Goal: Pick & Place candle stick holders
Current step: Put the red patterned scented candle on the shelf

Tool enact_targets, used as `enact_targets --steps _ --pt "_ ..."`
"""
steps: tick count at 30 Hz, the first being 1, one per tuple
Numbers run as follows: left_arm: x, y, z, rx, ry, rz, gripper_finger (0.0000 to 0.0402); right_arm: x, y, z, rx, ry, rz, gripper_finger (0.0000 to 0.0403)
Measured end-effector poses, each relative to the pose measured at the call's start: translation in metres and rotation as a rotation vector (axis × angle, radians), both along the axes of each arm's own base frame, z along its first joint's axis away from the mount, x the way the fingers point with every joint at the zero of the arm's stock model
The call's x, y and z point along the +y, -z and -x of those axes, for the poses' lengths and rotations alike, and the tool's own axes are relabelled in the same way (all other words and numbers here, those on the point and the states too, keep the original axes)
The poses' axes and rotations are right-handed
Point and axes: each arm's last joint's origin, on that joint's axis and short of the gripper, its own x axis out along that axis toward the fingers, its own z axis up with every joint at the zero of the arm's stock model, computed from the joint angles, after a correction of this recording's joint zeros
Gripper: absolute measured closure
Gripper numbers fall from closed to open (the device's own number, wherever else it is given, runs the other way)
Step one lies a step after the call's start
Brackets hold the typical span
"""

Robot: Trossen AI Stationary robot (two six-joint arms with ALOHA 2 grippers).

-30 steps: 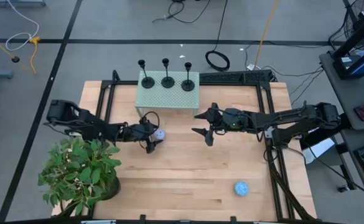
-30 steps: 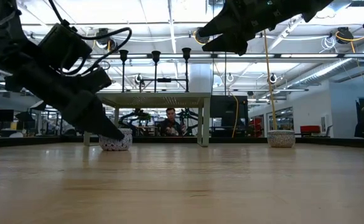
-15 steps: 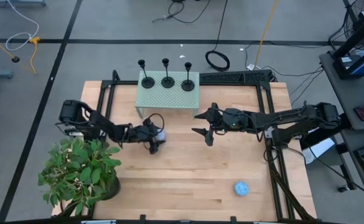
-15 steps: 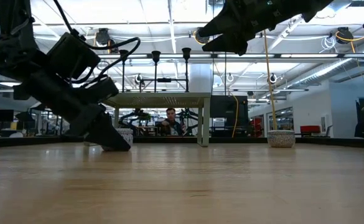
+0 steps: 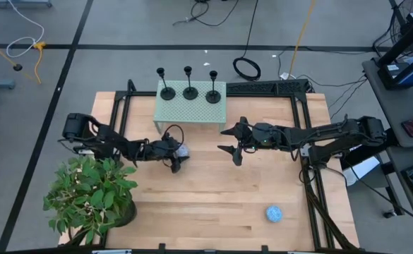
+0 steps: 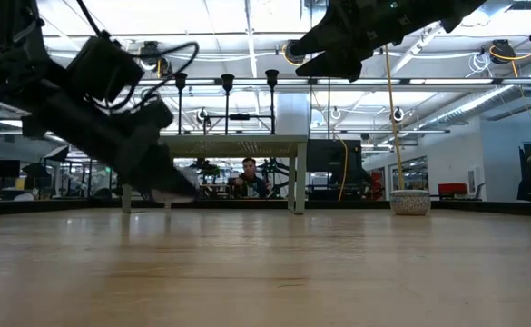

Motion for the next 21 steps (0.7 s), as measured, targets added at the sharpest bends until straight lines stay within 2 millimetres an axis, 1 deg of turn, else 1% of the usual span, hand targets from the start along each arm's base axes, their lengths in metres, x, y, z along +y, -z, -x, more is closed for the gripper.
enact_targets --steps 5,10,16,21 --pt "0.000 -0.023 0.001 -0.116 -0.016 0.055 0.0108 0.000 0.000 0.000 0.004 0.000 0.000 0.0124" --pt "0.000 -0.050 0.007 -0.223 -0.021 0.038 0.0108 0.000 0.000 0.000 0.004 0.000 0.000 0.0124" --pt "0.004 -0.084 0.020 -0.329 -0.093 -0.111 0.0106 0.000 0.000 0.000 0.004 0.000 0.000 0.0124" --pt "0.016 -0.100 0.034 -0.363 -0.194 -0.168 0.0108 0.000 0.000 0.000 0.003 0.000 0.000 0.0124"
